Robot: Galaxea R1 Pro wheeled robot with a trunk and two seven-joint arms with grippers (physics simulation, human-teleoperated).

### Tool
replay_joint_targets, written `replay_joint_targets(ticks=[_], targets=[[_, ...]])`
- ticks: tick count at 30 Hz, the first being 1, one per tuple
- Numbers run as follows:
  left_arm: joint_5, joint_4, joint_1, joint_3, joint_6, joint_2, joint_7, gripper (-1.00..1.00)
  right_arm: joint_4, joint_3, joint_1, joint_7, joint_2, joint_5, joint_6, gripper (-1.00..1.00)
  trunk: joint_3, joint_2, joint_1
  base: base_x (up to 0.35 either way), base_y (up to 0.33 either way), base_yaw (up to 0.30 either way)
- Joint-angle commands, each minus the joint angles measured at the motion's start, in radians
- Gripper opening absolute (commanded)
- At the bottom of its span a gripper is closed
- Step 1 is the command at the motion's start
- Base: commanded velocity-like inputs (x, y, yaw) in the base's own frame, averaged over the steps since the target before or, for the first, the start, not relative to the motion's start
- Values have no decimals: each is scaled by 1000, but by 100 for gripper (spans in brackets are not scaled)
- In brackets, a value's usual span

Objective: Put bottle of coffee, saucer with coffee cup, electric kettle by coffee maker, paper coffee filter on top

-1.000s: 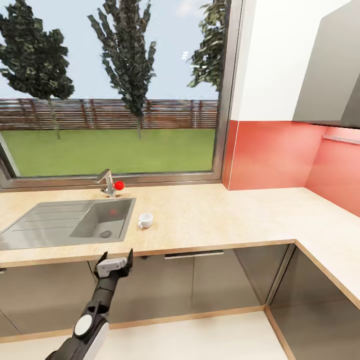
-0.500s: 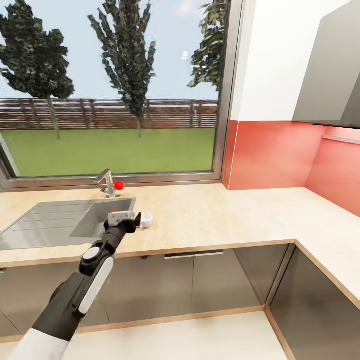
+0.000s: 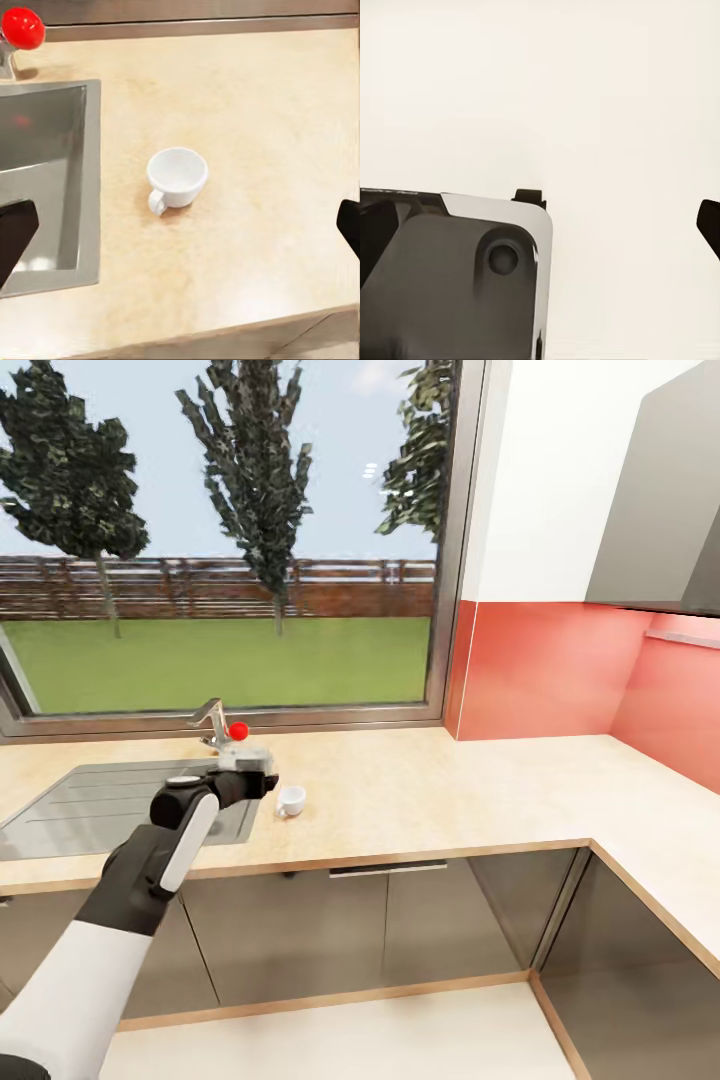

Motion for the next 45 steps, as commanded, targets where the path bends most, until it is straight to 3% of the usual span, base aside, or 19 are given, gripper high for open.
replay_joint_targets(ticks=[1, 12, 32, 45], targets=[[10, 8, -3, -5, 27, 0, 6, 100, 1, 8, -1, 3, -1, -10, -3, 100, -2, -2, 1, 0, 0, 0], [5, 19, 4, -8, 122, 3, -67, 100, 2, 7, -1, 2, -5, -11, -2, 100, -2, -2, 1, 0, 0, 0], [-3, 17, 11, -2, 131, 8, -67, 100, 20, 7, -1, 1, -9, -11, 0, 100, -2, -2, 1, 233, 121, 0], [-1, 22, 14, -11, 131, 6, -67, 100, 37, 7, -1, 1, -10, -11, 0, 100, -2, -2, 1, 83, 24, 0]])
